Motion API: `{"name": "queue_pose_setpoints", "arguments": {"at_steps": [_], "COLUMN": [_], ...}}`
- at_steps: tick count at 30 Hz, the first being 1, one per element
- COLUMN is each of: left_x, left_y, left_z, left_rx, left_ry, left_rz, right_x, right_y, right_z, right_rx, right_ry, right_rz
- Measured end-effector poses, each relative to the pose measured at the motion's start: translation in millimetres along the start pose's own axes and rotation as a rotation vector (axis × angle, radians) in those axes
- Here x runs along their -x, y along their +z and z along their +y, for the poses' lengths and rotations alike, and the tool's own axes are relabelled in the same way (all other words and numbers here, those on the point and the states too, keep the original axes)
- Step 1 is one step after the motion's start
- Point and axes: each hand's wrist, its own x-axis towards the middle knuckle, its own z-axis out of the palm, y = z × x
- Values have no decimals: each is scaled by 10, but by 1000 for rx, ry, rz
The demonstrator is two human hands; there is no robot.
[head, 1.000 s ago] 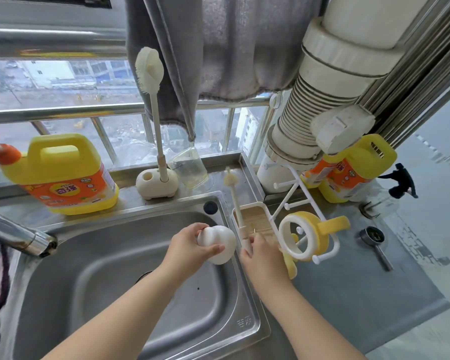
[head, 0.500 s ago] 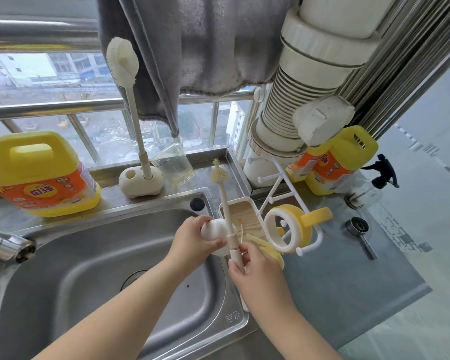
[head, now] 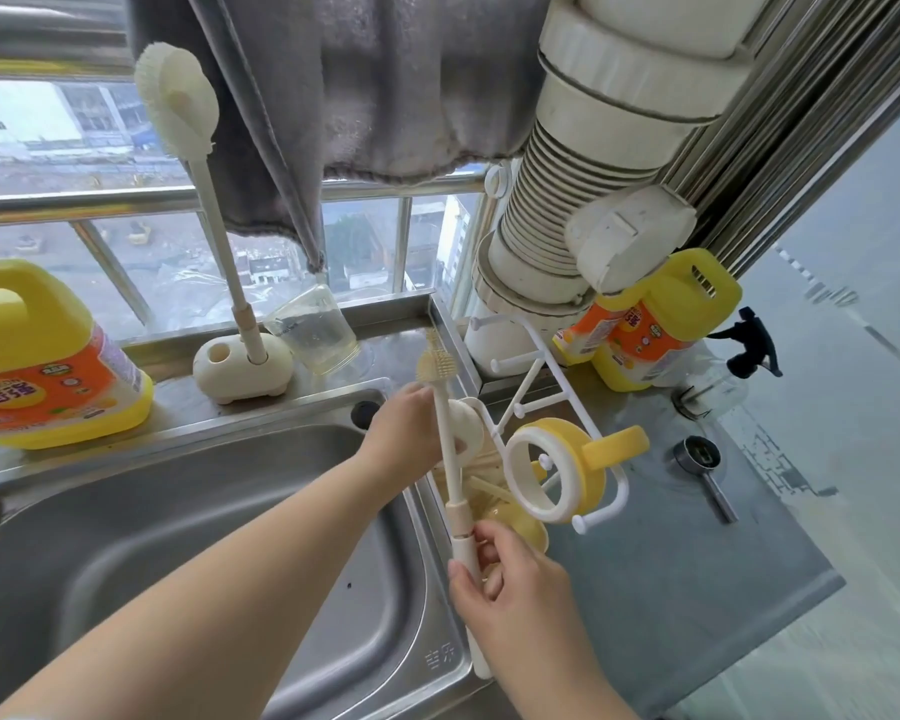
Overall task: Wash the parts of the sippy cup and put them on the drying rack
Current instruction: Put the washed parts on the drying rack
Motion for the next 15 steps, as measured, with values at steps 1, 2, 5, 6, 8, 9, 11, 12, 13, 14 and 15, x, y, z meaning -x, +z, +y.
{"name": "queue_pose_setpoints", "arguments": {"at_steps": [1, 2, 5, 6, 8, 9, 11, 12, 13, 14, 15], "left_x": [1, -1, -24, -29, -36, -38, -47, -46, -36, -11, 27], "left_y": [39, 74, 147, 160, 190, 210, 245, 244, 226, 190, 151], "left_z": [0, 1, 11, 18, 25, 24, 19, 15, 7, -10, -47], "left_rx": [-28, -40, -78, -94, -110, -114, -125, -121, -101, -71, -31], "left_ry": [17, 32, 69, 77, 95, 99, 95, 89, 78, 68, 57], "left_rz": [-21, -34, -66, -78, -92, -95, -108, -114, -117, -114, -97], "right_x": [13, 21, 7, -5, -25, -31, -46, -56, -70, -84, -100], "right_y": [13, 23, 27, 27, 25, 28, 37, 42, 44, 51, 60], "right_z": [15, 29, 32, 29, 23, 13, -5, -17, -32, -48, -63], "right_rx": [-12, -22, -49, -52, -52, -51, -54, -57, -57, -52, -44], "right_ry": [2, -4, -15, -14, -22, -26, -28, -25, -21, -19, -16], "right_rz": [8, 20, 24, 21, 22, 19, 11, 5, -4, -12, -27]}}
